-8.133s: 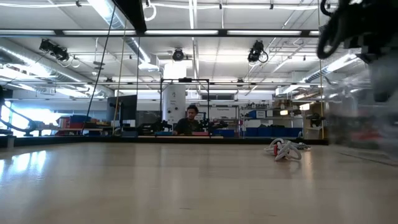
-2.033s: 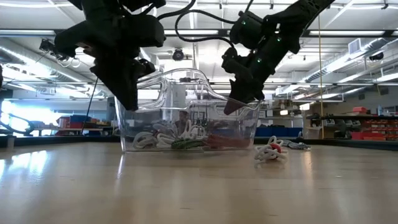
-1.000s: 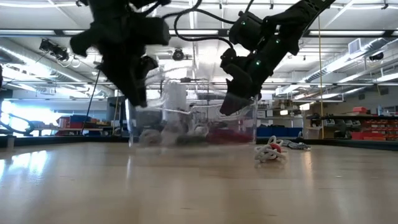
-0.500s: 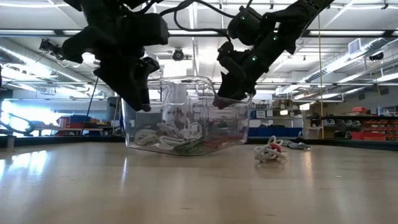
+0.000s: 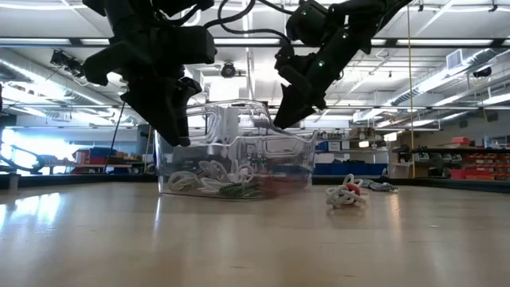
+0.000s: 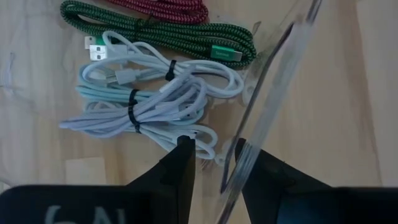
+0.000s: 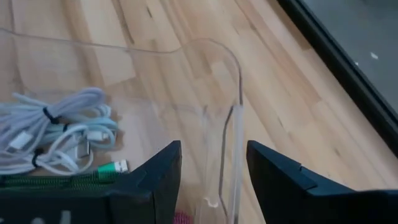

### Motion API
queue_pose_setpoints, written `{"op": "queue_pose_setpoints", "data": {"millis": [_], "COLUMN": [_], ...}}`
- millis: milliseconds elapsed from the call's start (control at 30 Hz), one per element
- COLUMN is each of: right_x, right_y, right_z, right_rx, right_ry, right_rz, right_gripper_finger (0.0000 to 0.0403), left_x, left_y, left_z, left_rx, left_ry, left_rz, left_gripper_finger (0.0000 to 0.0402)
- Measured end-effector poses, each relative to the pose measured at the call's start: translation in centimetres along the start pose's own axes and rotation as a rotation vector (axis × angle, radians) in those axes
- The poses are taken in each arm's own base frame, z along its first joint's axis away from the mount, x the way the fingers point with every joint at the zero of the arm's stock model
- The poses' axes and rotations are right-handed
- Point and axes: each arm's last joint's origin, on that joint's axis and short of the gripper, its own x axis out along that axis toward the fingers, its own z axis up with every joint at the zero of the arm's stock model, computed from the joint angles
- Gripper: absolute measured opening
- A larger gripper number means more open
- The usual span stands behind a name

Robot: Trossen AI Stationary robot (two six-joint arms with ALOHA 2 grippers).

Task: Pick and place USB-C Cables
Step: Move the transparent bin to the center of the table

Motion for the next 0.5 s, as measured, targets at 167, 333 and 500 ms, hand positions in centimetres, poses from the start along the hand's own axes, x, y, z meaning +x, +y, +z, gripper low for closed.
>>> {"op": "queue_pose_setpoints", "data": {"millis": [167, 333, 500], "right_x": [0.1, 0.2, 0.2], "right_y": [-0.9, -1.6, -1.6], "right_z": [-0.2, -0.2, -0.2], "right_rx": [0.011, 0.020, 0.020], "right_ry": [0.026, 0.028, 0.029], "right_rz": [-0.044, -0.059, -0.041], "right_gripper_finger": [0.0187, 0.0187, 0.0187], "left_x": [0.0, 0.0, -0.4], "left_y": [0.0, -0.1, -0.1], "left_z": [0.0, 0.0, 0.4], "left_rx": [0.000, -0.014, -0.010], "left_ry": [0.000, -0.005, -0.050], "left_rz": [-0.003, -0.006, -0.011], "left_gripper_finger": [0.0118, 0.0118, 0.0118]}}
